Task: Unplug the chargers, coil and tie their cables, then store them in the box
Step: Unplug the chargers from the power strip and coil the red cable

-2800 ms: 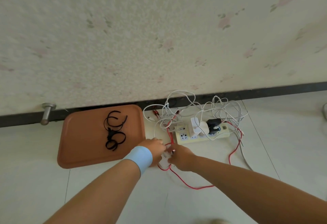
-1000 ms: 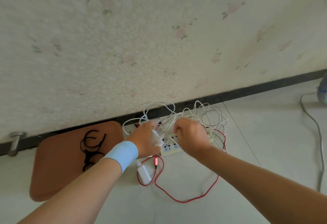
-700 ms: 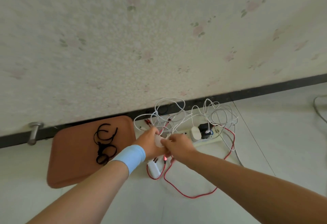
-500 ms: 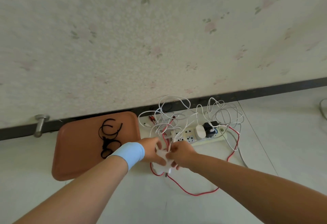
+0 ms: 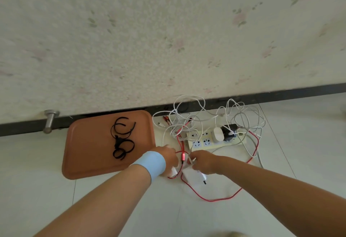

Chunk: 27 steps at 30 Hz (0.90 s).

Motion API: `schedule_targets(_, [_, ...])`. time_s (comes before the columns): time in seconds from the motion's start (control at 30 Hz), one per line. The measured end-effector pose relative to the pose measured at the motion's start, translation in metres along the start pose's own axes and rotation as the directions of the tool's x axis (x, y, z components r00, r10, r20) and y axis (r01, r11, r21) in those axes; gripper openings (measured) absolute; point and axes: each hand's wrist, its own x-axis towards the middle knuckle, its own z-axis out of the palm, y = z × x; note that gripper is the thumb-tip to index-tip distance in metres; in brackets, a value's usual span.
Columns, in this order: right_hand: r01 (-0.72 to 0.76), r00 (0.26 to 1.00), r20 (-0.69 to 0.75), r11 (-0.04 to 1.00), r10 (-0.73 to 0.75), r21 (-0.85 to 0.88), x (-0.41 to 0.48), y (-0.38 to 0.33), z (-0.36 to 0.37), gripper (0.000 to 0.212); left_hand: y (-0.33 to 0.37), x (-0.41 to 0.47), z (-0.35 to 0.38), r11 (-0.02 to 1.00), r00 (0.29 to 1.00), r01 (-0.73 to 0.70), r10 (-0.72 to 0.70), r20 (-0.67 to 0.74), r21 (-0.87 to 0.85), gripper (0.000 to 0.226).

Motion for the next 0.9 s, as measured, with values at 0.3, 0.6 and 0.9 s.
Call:
schedule_targets(0.3, [0.060,0.998,0.030,0.941,-0.053,-0.333,-0.004,0.001,0.015,0.032,0.008,0.005,-0.014,0.993,0.971,0.025,0.003,-0.237,0.114,0.028])
schedule_targets(0.6, [-0.110,0.840,-0.525,0.902,-0.140,-0.418,-0.038,0.022,-0.059,0.024,0.054,0.028,-0.056,0.952,0.772,-0.259,0.103,-0.627,-0.162,0.026])
schedule_targets(0.9, [-0.054,0.741,-0.546,0.776,-0.391,-0.628,-0.025,0.080,-0.080,0.052,0.094,0.073,-0.074,0.942,0.844,-0.187,0.009,-0.537,-0.278,0.050])
